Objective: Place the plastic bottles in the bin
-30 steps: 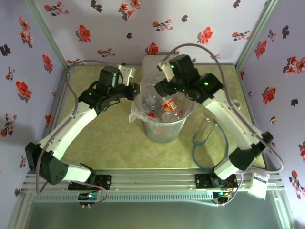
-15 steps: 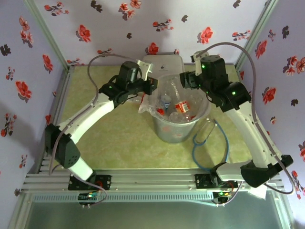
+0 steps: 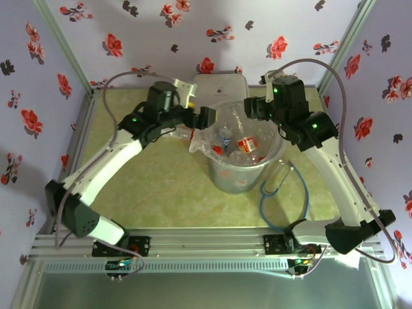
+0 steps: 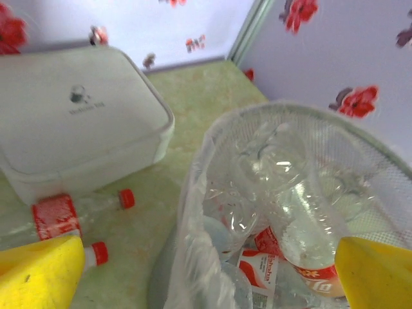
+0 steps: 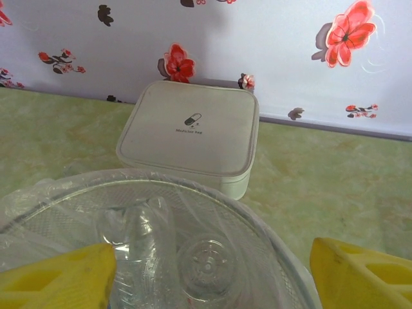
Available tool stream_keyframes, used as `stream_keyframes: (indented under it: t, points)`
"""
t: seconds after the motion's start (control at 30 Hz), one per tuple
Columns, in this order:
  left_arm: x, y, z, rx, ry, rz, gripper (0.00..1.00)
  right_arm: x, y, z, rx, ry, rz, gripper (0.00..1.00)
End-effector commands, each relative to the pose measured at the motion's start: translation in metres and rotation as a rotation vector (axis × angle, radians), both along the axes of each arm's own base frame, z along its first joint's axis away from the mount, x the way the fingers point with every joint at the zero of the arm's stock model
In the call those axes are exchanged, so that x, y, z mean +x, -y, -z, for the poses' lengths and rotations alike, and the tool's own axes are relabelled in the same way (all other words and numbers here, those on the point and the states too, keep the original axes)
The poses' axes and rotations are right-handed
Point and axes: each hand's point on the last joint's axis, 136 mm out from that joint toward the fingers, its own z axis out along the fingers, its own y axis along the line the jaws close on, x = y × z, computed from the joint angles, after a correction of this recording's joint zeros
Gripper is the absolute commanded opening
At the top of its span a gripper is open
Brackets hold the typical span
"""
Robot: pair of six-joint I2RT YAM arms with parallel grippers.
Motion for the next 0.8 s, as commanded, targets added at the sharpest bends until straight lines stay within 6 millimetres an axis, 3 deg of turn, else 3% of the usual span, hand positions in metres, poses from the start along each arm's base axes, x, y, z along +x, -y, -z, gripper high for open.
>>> stream_keyframes:
  t: [0.0,0.07,0.17,0.23,0.3,0.43,0.53,0.77]
  points:
    - [-0.005,-0.038,-0.024,-0.054,0.052,-0.081,1.0,0.002,-0.002,-0.005,0.022,0.018,-0.007,0.79]
    - [0.001,-0.069,-0.015,-0.083,0.009,-0.175,1.0,0.0,0.0,-0.005,0.017,0.018,-0.006,0.79]
    - [0.017,-0.131,0.017,-0.136,-0.107,-0.399,0.98,-0.003,0.004,-0.006,0.008,0.024,0.002,0.8]
    - [0.028,-0.166,0.052,-0.147,-0.193,-0.536,0.96,-0.004,0.006,-0.004,0.007,0.024,0.003,0.79]
    - [0.036,-0.18,0.088,-0.15,-0.278,-0.609,0.94,-0.004,0.007,-0.003,0.008,0.023,0.005,0.79]
    - [0.055,-0.182,0.151,-0.198,-0.43,-0.698,0.93,-0.007,0.01,-0.003,0.004,0.023,0.013,0.79]
    - [0.07,-0.179,0.185,-0.289,-0.522,-0.777,0.91,-0.011,0.015,-0.002,-0.003,0.024,0.023,0.8]
    - [0.098,-0.151,0.229,-0.377,-0.632,-0.821,0.89,-0.016,0.026,0.002,-0.015,0.024,0.054,0.8]
